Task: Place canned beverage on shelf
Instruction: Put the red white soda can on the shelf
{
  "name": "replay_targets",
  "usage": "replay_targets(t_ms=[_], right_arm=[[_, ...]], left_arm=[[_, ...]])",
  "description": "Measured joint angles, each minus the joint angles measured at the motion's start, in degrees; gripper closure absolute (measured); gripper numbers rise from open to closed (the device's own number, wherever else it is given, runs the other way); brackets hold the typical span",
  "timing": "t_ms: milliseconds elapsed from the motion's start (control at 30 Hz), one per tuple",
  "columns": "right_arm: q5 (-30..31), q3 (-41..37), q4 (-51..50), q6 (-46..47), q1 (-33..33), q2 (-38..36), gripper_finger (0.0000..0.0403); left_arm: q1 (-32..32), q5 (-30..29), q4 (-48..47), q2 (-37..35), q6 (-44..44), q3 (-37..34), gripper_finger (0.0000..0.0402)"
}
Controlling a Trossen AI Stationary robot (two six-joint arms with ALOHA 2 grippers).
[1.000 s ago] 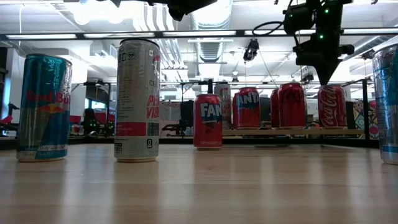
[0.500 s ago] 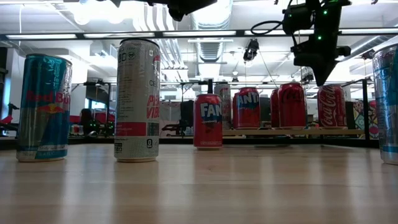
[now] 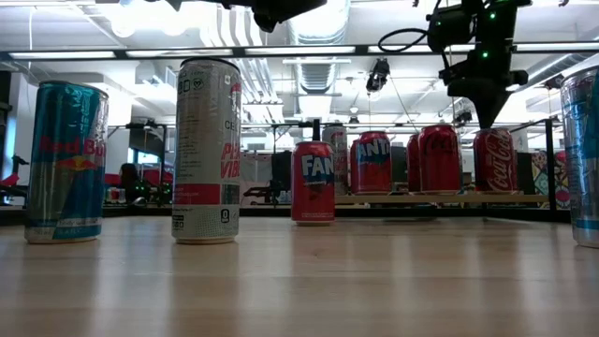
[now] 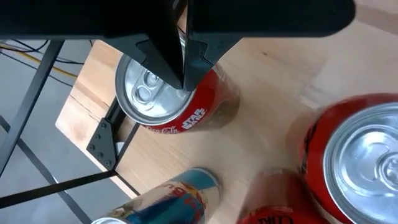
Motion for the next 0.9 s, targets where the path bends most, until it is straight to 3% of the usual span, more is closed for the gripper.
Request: replay_targets(t_ms=[533, 900], right_arm=[[0.1, 4.6, -0.4, 0.3, 0.0, 0.0, 0.0394], [0.0, 3.8, -6.3, 4.1, 0.0, 0.0, 0.0394]], left_arm=[[0.0, 0.0, 0.0, 0.0, 0.0, 0.0, 0.0212], [0.0, 0.0, 0.0, 0.0, 0.0, 0.0, 0.0212]])
